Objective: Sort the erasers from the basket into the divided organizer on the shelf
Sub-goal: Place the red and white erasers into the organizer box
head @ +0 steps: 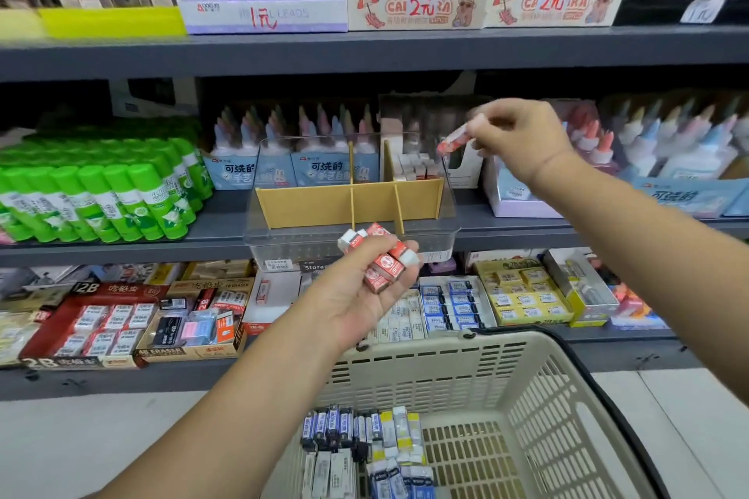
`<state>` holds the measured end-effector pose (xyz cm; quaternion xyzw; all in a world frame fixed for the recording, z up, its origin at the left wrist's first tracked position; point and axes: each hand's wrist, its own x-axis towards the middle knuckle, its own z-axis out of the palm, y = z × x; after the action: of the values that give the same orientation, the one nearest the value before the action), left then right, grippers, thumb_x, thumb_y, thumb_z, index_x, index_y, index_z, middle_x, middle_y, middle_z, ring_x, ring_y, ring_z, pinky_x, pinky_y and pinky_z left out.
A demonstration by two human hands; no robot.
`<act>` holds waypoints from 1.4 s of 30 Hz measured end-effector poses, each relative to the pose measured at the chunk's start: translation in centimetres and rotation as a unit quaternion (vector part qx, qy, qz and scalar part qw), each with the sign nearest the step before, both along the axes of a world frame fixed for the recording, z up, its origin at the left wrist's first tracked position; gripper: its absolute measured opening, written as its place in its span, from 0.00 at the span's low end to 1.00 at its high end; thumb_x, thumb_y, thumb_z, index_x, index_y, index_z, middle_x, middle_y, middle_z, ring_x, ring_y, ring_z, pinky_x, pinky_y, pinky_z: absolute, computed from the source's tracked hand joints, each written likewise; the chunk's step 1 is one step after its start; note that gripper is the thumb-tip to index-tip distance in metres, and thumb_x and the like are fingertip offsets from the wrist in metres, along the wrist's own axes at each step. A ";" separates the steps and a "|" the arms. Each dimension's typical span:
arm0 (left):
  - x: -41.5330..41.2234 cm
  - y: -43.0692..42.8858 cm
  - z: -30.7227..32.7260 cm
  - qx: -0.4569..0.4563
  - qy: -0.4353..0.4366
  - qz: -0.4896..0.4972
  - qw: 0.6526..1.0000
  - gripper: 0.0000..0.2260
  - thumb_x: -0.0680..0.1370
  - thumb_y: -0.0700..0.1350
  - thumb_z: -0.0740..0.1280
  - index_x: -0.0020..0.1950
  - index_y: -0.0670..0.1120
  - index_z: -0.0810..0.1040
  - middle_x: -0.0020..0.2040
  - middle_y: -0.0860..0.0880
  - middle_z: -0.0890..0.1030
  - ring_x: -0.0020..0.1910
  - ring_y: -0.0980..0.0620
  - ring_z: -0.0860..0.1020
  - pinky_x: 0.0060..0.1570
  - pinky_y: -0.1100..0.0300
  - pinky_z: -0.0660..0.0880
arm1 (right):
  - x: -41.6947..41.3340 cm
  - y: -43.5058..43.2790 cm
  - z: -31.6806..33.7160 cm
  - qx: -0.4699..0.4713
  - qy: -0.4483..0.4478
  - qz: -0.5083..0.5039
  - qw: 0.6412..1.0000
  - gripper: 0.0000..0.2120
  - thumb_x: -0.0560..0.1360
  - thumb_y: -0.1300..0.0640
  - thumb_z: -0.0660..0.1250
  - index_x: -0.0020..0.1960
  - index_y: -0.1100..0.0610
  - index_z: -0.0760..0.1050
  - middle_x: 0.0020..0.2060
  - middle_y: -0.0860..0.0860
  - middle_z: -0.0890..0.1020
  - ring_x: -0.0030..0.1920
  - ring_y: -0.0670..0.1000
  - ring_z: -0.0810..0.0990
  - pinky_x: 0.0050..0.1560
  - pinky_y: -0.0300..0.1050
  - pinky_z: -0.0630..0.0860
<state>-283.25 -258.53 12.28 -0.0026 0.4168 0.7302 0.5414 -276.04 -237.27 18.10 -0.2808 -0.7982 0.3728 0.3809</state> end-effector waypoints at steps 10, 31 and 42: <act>-2.5 -0.3 0.4 -0.017 0.010 0.052 0.998 0.06 0.73 0.35 0.71 0.48 0.36 0.77 0.44 0.36 0.83 0.42 0.43 0.83 0.29 0.60 0.80 | -6.4 2.2 0.6 0.188 -0.255 0.027 0.948 0.10 0.69 0.60 0.75 0.50 0.59 0.81 0.43 0.54 0.83 0.38 0.43 0.80 0.44 0.35 0.75; -2.9 0.2 -0.1 -0.033 0.002 0.049 0.998 0.14 0.71 0.33 0.72 0.55 0.38 0.77 0.42 0.39 0.83 0.38 0.47 0.82 0.29 0.61 0.79 | -8.3 2.0 -2.0 0.287 -0.400 0.039 0.870 0.06 0.72 0.56 0.71 0.49 0.53 0.82 0.49 0.51 0.83 0.51 0.54 0.80 0.55 0.46 0.76; -2.4 0.2 0.1 -0.018 0.007 0.044 0.999 0.12 0.72 0.34 0.72 0.54 0.39 0.77 0.43 0.39 0.84 0.39 0.47 0.83 0.31 0.61 0.80 | -5.3 -1.7 0.3 0.078 -0.219 0.091 0.968 0.10 0.75 0.52 0.69 0.46 0.59 0.80 0.40 0.52 0.82 0.38 0.47 0.77 0.43 0.41 0.73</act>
<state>-285.65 -258.37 12.36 -0.0258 0.4335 0.7457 0.5053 -281.31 -238.96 18.40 -0.2509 -0.9111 0.2720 0.1817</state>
